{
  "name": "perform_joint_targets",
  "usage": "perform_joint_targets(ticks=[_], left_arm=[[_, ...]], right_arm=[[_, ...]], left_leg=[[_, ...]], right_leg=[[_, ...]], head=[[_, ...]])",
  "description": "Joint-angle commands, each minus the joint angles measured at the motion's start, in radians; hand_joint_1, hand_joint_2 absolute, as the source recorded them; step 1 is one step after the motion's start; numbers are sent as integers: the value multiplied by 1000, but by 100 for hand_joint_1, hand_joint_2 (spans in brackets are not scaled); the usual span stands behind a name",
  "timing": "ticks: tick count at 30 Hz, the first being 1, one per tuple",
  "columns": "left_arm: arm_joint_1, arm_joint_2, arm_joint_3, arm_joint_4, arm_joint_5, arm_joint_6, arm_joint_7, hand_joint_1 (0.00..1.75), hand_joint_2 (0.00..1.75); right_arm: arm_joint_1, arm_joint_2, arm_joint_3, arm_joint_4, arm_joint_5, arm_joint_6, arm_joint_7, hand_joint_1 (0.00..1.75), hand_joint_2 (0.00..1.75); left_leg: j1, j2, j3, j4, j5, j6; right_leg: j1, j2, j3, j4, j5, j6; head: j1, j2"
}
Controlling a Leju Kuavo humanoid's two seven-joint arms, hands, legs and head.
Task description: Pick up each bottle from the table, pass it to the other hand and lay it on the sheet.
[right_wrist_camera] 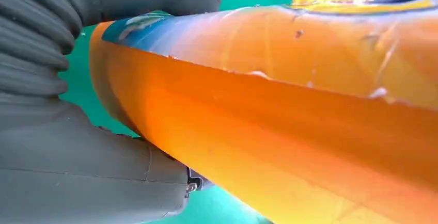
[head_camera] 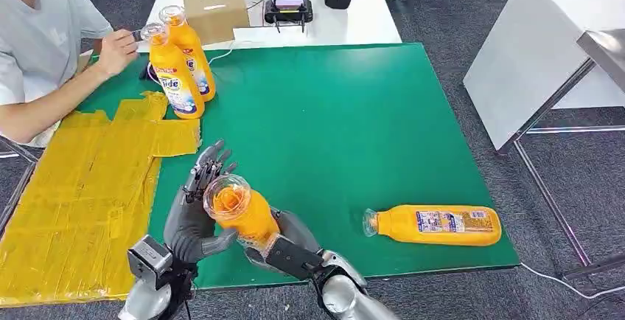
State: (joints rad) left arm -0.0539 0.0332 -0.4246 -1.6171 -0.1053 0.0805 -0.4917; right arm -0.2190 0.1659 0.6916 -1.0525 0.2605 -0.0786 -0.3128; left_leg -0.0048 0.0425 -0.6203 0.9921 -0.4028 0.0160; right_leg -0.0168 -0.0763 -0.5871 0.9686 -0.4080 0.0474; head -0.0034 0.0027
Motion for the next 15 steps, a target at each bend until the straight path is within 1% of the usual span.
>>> perform_joint_targets(ticks=[1,2,4,5,7,8,9,10,11,12,14,15], left_arm=[[-14,5,-27,18,-44,-4,-5,0,175],[-19,9,-44,31,-69,1,-7,0,175],[-24,13,-64,44,-94,3,-8,0,175],[-25,12,-68,47,-96,4,-9,0,175],[-25,12,-68,47,-96,4,-9,0,175],[-25,12,-68,47,-96,4,-9,0,175],[-26,14,-71,49,-101,3,-9,0,175],[-30,18,-82,55,-115,2,-6,0,175],[-31,18,-87,60,-124,6,-3,0,175],[-33,17,-97,72,-149,18,5,0,175],[-37,14,-109,95,-176,32,12,0,175],[-40,13,-115,109,-183,35,15,0,175]], right_arm=[[-45,-6,25,94,-5,-6,-5,175,175],[-46,-6,24,95,-6,-5,-5,175,175],[-47,-5,24,97,-6,-4,-6,175,175],[-48,-4,24,98,-6,-4,-6,175,175],[-48,-4,24,98,-6,-4,-6,175,175],[-48,-4,24,98,-6,-4,-6,175,175],[-48,-4,23,98,-6,-4,-6,175,175],[-49,-2,23,100,-7,-5,-6,175,175],[-49,-2,21,99,-7,-6,-7,175,175],[-49,-2,19,96,-7,-9,-9,175,175],[-47,-4,18,84,-7,-10,-10,175,175],[-46,-5,17,75,-6,-11,-11,175,175]], left_leg=[[1,-2,3,0,-1,-1],[2,-3,5,0,-2,-1],[1,-2,3,-1,-1,-1],[1,-3,5,0,-2,-1],[1,-2,2,-1,-1,-1],[2,-3,5,0,-2,-1],[1,-2,3,-1,-1,-1],[2,-2,5,-1,-2,-1],[1,-3,4,-1,-1,-1],[2,-4,6,0,-2,-2],[1,-2,3,-1,-1,-1],[1,-3,5,-1,-2,-1]], right_leg=[[0,4,3,-1,-1,-1],[0,7,6,-1,-2,-2],[0,4,3,-1,-1,-1],[0,5,5,-1,-1,-2],[0,3,2,-1,-1,-1],[0,6,5,-1,-1,-2],[0,4,3,-1,-1,-1],[0,6,5,-1,-1,-2],[0,5,4,-1,-1,-2],[1,6,7,-1,-2,-2],[0,4,3,-1,-1,-1],[0,6,5,-1,-1,-2]], head=[[0,0],[0,0],[0,0],[0,0],[0,0],[0,0],[0,0],[0,0],[0,0],[1,0],[0,0],[0,0]])
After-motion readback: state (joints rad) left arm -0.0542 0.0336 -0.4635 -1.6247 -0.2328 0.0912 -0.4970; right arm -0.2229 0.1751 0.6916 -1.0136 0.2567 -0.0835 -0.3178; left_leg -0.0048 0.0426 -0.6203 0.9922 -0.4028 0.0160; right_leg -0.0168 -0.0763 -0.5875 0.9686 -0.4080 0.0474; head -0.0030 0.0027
